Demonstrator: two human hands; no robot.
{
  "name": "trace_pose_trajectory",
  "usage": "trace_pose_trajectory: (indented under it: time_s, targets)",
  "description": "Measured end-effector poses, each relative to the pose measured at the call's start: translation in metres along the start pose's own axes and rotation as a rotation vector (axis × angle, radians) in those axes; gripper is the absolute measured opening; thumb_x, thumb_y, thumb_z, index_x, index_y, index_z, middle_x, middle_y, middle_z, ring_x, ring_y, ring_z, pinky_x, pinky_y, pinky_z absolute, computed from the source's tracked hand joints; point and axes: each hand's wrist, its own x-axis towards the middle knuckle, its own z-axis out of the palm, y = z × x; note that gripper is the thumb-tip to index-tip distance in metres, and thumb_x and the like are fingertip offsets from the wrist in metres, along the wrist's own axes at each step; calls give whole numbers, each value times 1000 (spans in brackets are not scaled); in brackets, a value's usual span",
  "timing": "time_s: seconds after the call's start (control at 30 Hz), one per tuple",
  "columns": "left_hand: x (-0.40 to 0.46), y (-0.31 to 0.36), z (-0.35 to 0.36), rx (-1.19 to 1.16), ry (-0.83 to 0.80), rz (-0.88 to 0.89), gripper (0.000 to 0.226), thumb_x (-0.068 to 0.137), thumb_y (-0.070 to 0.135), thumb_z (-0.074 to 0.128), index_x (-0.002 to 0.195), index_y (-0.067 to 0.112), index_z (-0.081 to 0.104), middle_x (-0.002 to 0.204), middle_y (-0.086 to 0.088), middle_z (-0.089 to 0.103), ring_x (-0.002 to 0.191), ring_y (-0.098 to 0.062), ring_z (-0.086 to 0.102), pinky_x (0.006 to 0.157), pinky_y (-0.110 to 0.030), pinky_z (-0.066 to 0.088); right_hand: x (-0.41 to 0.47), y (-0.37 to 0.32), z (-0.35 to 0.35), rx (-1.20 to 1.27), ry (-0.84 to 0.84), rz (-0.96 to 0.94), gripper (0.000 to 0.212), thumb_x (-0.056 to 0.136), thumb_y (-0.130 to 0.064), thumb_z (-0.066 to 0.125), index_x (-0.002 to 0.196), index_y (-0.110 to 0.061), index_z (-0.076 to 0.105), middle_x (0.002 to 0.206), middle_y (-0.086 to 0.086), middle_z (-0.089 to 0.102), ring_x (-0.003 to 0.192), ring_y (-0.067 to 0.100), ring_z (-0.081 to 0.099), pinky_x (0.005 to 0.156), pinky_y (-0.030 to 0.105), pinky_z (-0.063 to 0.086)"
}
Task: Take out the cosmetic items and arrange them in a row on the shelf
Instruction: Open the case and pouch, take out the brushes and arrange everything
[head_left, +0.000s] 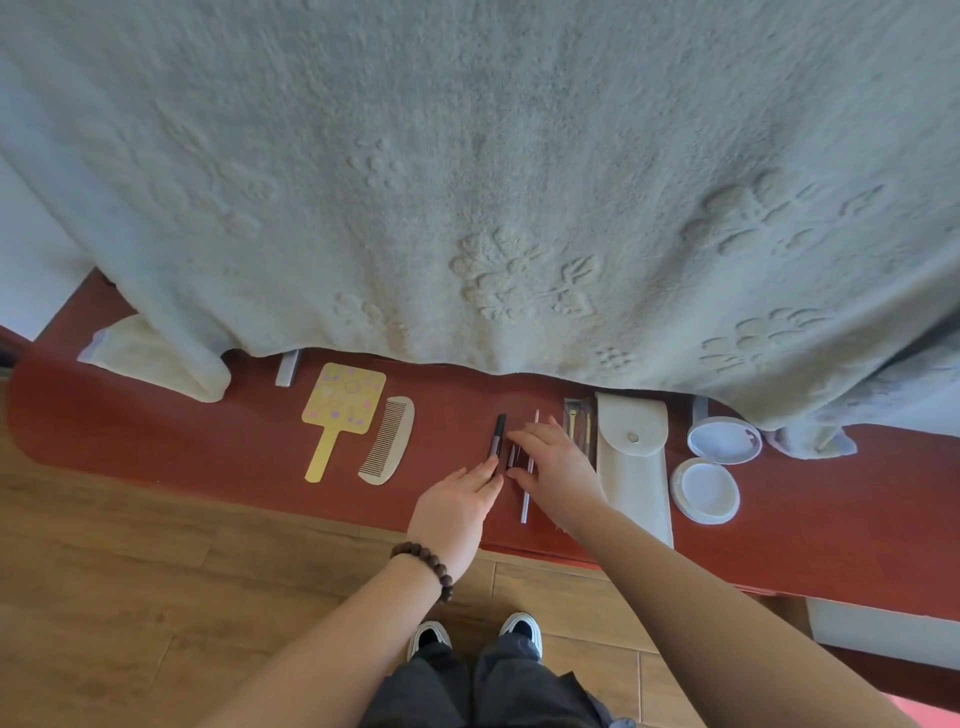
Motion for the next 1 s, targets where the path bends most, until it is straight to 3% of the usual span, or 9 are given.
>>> trace_pose_trajectory:
  time_s: [0.07, 0.13, 0.2, 0.4, 0.5, 0.67, 0.8, 0.9, 1.0]
  targets:
    - [0, 1, -2, 5, 18, 2, 54, 84, 6, 66, 134, 22, 52, 147, 6, 42, 124, -21, 54, 98, -28, 45, -1, 0, -1, 12, -4, 4, 46, 80, -18, 73, 123, -10, 61, 127, 8, 60, 128, 26, 49, 115, 28, 11]
    - [-1, 1, -4, 11, 30, 12, 63, 58, 8, 88, 115, 22, 68, 129, 4, 61, 98, -17, 69, 81, -24, 54, -1, 0, -1, 23, -8, -3, 46, 79, -17, 74, 123, -10, 61, 127, 8, 60, 127, 27, 50, 115, 29, 13]
    - [-3, 1, -6, 38, 24, 10, 65, 47, 13, 93, 108, 21, 71, 121, 3, 67, 89, -14, 71, 77, -23, 55, -1, 1, -3, 30, -8, -10, 47, 79, -18, 74, 123, -10, 61, 128, 8, 60, 127, 27, 50, 115, 30, 13]
    - [-15, -16, -13, 52, 108, -40, 43, 79, 20, 73, 120, 12, 63, 130, -10, 60, 115, -23, 60, 95, -38, 52, -6, -16, -11, 78, 87, -1, 43, 83, -21, 71, 122, -8, 62, 130, 10, 59, 129, 30, 46, 112, 34, 19]
    - [-24, -35, -24, 72, 164, -114, 39, 83, 21, 67, 120, 11, 62, 131, -11, 58, 118, -26, 58, 96, -42, 50, -6, -44, -5, 77, 91, -11, 38, 88, -21, 64, 125, -11, 60, 133, 8, 56, 132, 30, 43, 113, 42, 27]
    - [-37, -88, -42, 78, 197, -215, 52, 79, 20, 70, 127, 10, 53, 138, -15, 51, 127, -32, 49, 100, -49, 46, 2, -105, 26, 27, 49, -65, 47, 92, -32, 55, 134, -13, 50, 148, 10, 40, 143, 27, 24, 116, 46, 23]
    - [-45, -137, -45, 168, 70, -261, 69, 91, 40, 49, 148, 10, 24, 157, -10, 16, 145, -28, 17, 115, -50, 25, 13, -153, 63, -180, -59, -25, 64, 94, -50, 25, 146, -13, 30, 157, 13, 15, 146, 30, 7, 116, 46, 15]
    - [-51, -162, -37, 236, -101, -174, 69, 91, 51, 11, 146, 14, -11, 158, -5, -11, 145, -20, -8, 119, -47, 6, 18, -176, 89, -216, -191, 123, 78, 87, -61, -3, 150, -15, -5, 157, 9, -19, 142, 25, -24, 116, 43, -10]
    - [-54, -170, -32, 264, -189, -130, 65, 96, 45, 9, 142, 14, -25, 156, -3, -23, 145, -19, -17, 119, -47, -1, 18, -183, 105, -240, -239, 220, 88, 77, -65, -20, 149, -15, -11, 156, 7, -23, 140, 23, -29, 115, 43, -14]
